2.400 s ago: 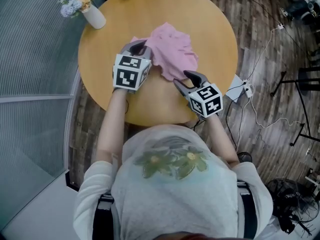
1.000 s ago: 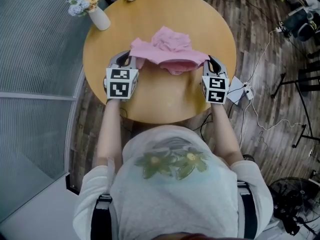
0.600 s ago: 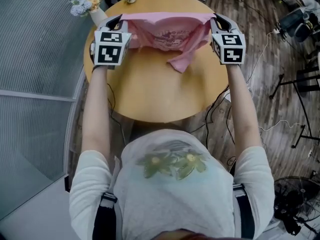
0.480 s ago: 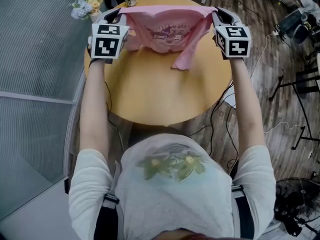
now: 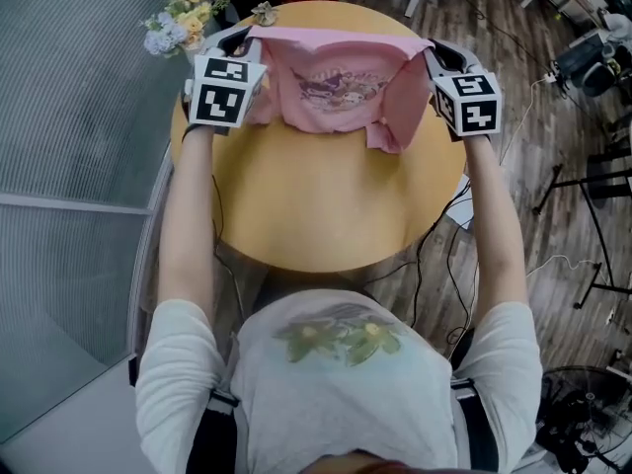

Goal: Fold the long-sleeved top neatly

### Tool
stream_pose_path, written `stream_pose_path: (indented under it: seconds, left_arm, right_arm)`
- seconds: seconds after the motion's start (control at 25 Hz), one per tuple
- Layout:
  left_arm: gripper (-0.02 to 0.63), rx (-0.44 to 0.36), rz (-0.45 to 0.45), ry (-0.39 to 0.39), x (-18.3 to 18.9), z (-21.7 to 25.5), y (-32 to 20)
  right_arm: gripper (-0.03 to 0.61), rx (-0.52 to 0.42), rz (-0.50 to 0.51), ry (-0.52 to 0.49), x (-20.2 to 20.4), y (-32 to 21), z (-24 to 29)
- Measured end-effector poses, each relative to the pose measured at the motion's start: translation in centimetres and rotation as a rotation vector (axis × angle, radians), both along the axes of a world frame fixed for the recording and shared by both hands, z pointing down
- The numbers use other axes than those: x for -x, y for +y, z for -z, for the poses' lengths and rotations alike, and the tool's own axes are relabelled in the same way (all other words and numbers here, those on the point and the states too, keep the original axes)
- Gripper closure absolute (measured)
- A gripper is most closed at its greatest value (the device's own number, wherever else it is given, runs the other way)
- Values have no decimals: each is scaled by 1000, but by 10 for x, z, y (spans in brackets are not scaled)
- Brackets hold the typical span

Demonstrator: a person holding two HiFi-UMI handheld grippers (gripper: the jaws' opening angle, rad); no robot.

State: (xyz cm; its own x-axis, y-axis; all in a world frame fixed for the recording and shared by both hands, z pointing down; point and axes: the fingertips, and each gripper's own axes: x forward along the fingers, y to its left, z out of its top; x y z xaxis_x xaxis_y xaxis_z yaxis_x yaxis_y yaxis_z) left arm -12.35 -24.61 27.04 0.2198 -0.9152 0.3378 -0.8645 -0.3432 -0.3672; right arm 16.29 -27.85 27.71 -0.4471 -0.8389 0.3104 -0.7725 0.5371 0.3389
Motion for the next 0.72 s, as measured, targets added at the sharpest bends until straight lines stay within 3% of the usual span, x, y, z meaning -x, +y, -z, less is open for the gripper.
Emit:
stream_pose_path:
  seconds: [0.2, 0.32, 0.52, 0.64, 0.72]
  left_arm:
    - [597, 56, -22, -2, -1, -18, -44]
    - [597, 38, -31, -10, 0, -3, -75]
    - [597, -121, -32, 25, 4, 60, -111]
    - [597, -247, -52, 53, 6, 108, -100]
    - [597, -283, -66, 65, 8, 121, -82]
  right_arm:
    - [543, 68, -30, 15, 0, -49, -28]
    - [543, 22, -60, 15, -1, -84, -9]
    - [543, -165, -111, -64, 2, -121, 81]
    - [543, -309, -95, -117, 6, -99, 143]
    - [543, -343, -71, -123, 7, -72, 156]
